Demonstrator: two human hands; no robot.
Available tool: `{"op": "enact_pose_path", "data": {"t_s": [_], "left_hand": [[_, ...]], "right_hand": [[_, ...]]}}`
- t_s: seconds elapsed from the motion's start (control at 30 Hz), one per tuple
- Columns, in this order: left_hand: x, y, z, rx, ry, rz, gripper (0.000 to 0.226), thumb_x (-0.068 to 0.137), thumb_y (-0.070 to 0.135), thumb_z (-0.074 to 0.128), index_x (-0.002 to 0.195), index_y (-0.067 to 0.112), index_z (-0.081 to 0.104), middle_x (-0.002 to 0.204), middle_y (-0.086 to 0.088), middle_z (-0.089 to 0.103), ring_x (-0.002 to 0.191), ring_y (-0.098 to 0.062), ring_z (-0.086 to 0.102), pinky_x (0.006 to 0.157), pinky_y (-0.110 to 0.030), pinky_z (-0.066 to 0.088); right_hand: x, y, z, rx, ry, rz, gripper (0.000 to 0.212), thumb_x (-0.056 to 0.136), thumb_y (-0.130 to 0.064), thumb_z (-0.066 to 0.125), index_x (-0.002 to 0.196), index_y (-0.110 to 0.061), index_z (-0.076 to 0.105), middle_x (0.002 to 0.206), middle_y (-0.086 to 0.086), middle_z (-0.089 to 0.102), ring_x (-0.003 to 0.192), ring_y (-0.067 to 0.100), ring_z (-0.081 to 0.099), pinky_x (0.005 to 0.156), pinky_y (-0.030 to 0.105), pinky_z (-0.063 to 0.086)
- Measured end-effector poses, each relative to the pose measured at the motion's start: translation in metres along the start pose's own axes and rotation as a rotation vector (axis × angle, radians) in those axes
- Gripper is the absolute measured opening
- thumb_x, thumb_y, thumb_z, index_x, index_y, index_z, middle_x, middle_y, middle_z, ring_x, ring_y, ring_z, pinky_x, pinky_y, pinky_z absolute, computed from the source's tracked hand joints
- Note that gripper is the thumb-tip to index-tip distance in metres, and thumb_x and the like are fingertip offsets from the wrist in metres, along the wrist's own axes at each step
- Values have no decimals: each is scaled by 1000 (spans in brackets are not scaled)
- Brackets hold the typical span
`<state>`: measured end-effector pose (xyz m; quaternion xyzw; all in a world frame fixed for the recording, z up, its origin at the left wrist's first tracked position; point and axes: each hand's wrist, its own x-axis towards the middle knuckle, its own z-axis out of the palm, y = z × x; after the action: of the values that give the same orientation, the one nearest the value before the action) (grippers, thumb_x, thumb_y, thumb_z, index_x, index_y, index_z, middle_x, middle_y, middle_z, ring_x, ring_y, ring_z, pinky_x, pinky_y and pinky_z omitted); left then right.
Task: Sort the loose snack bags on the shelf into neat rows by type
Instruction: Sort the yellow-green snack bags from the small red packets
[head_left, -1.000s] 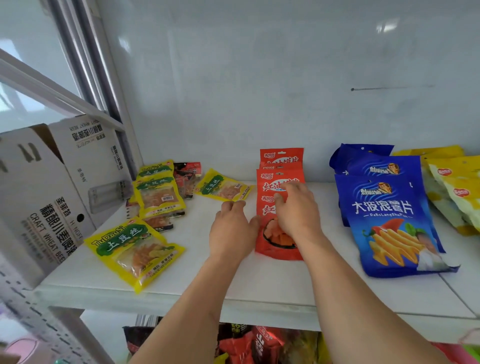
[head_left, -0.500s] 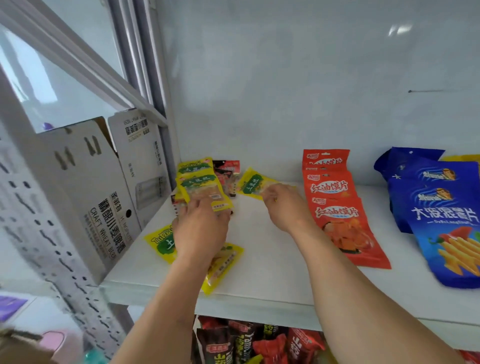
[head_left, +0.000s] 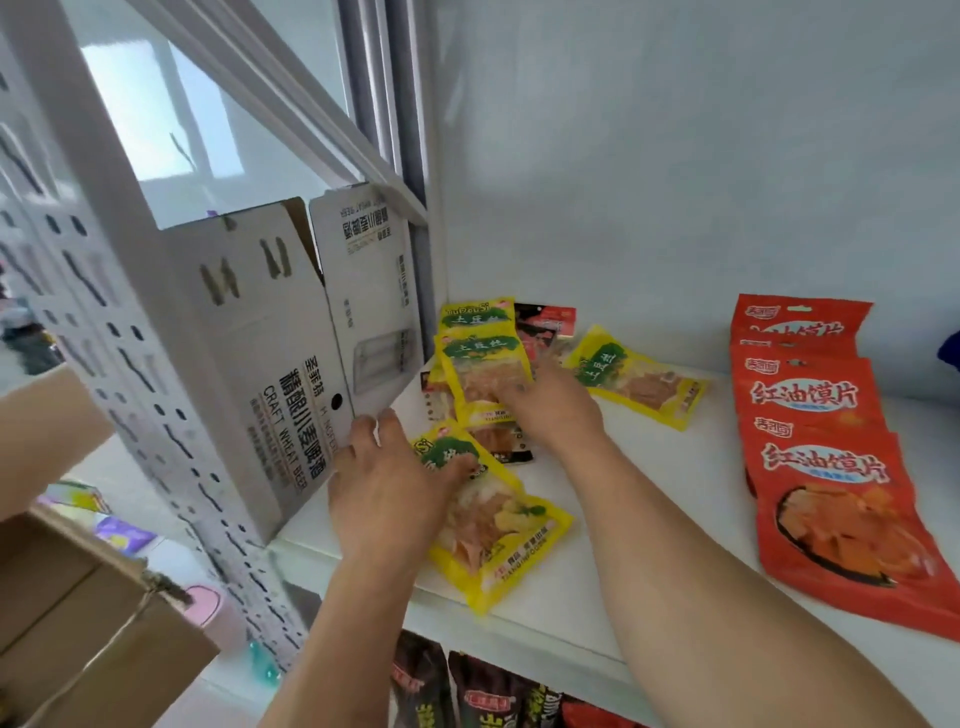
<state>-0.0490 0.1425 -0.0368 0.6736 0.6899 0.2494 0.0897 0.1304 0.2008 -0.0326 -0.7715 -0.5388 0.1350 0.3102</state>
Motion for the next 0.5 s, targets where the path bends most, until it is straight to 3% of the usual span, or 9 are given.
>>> {"op": "enact_pose_path", "data": {"t_s": [0.13,0.23,0.37,0.43,0.5], "left_hand": [[14,-5,-1,-146,26,101,69,91,38,69,150,19,37,140,-8,45,127,-29,50,94,-38,44],[33,-2,-5,-307,52,206,48,96,11,61,142,19,51,132,-2,55,119,-23,55,88,-31,41],[58,13,-16,-463,66,264,43,98,11,58,138,26,56,102,13,55,92,-6,53,74,-18,34],[70,20,-19,-552,59,267,39,98,12,59,134,27,59,96,18,55,78,7,53,62,-7,37],[83,26,-20,-666,53,263,36,97,13,61,130,28,62,95,18,59,76,18,53,62,0,38]], "right_hand": [[8,-4,7,15,26,12,98,78,-67,65,156,-21,25,142,10,55,129,35,52,100,50,46],[16,1,5,95,32,-2,89,77,-59,72,149,-22,36,135,6,62,122,30,58,96,47,50],[17,7,-4,260,38,12,64,83,-33,77,138,-19,49,125,1,68,115,27,64,89,37,52],[17,12,-10,376,41,35,64,84,-29,79,139,-14,49,129,0,65,119,25,62,95,36,50],[15,18,-18,538,80,80,56,83,-27,80,129,-9,55,121,-5,64,113,19,62,93,34,49]]}}
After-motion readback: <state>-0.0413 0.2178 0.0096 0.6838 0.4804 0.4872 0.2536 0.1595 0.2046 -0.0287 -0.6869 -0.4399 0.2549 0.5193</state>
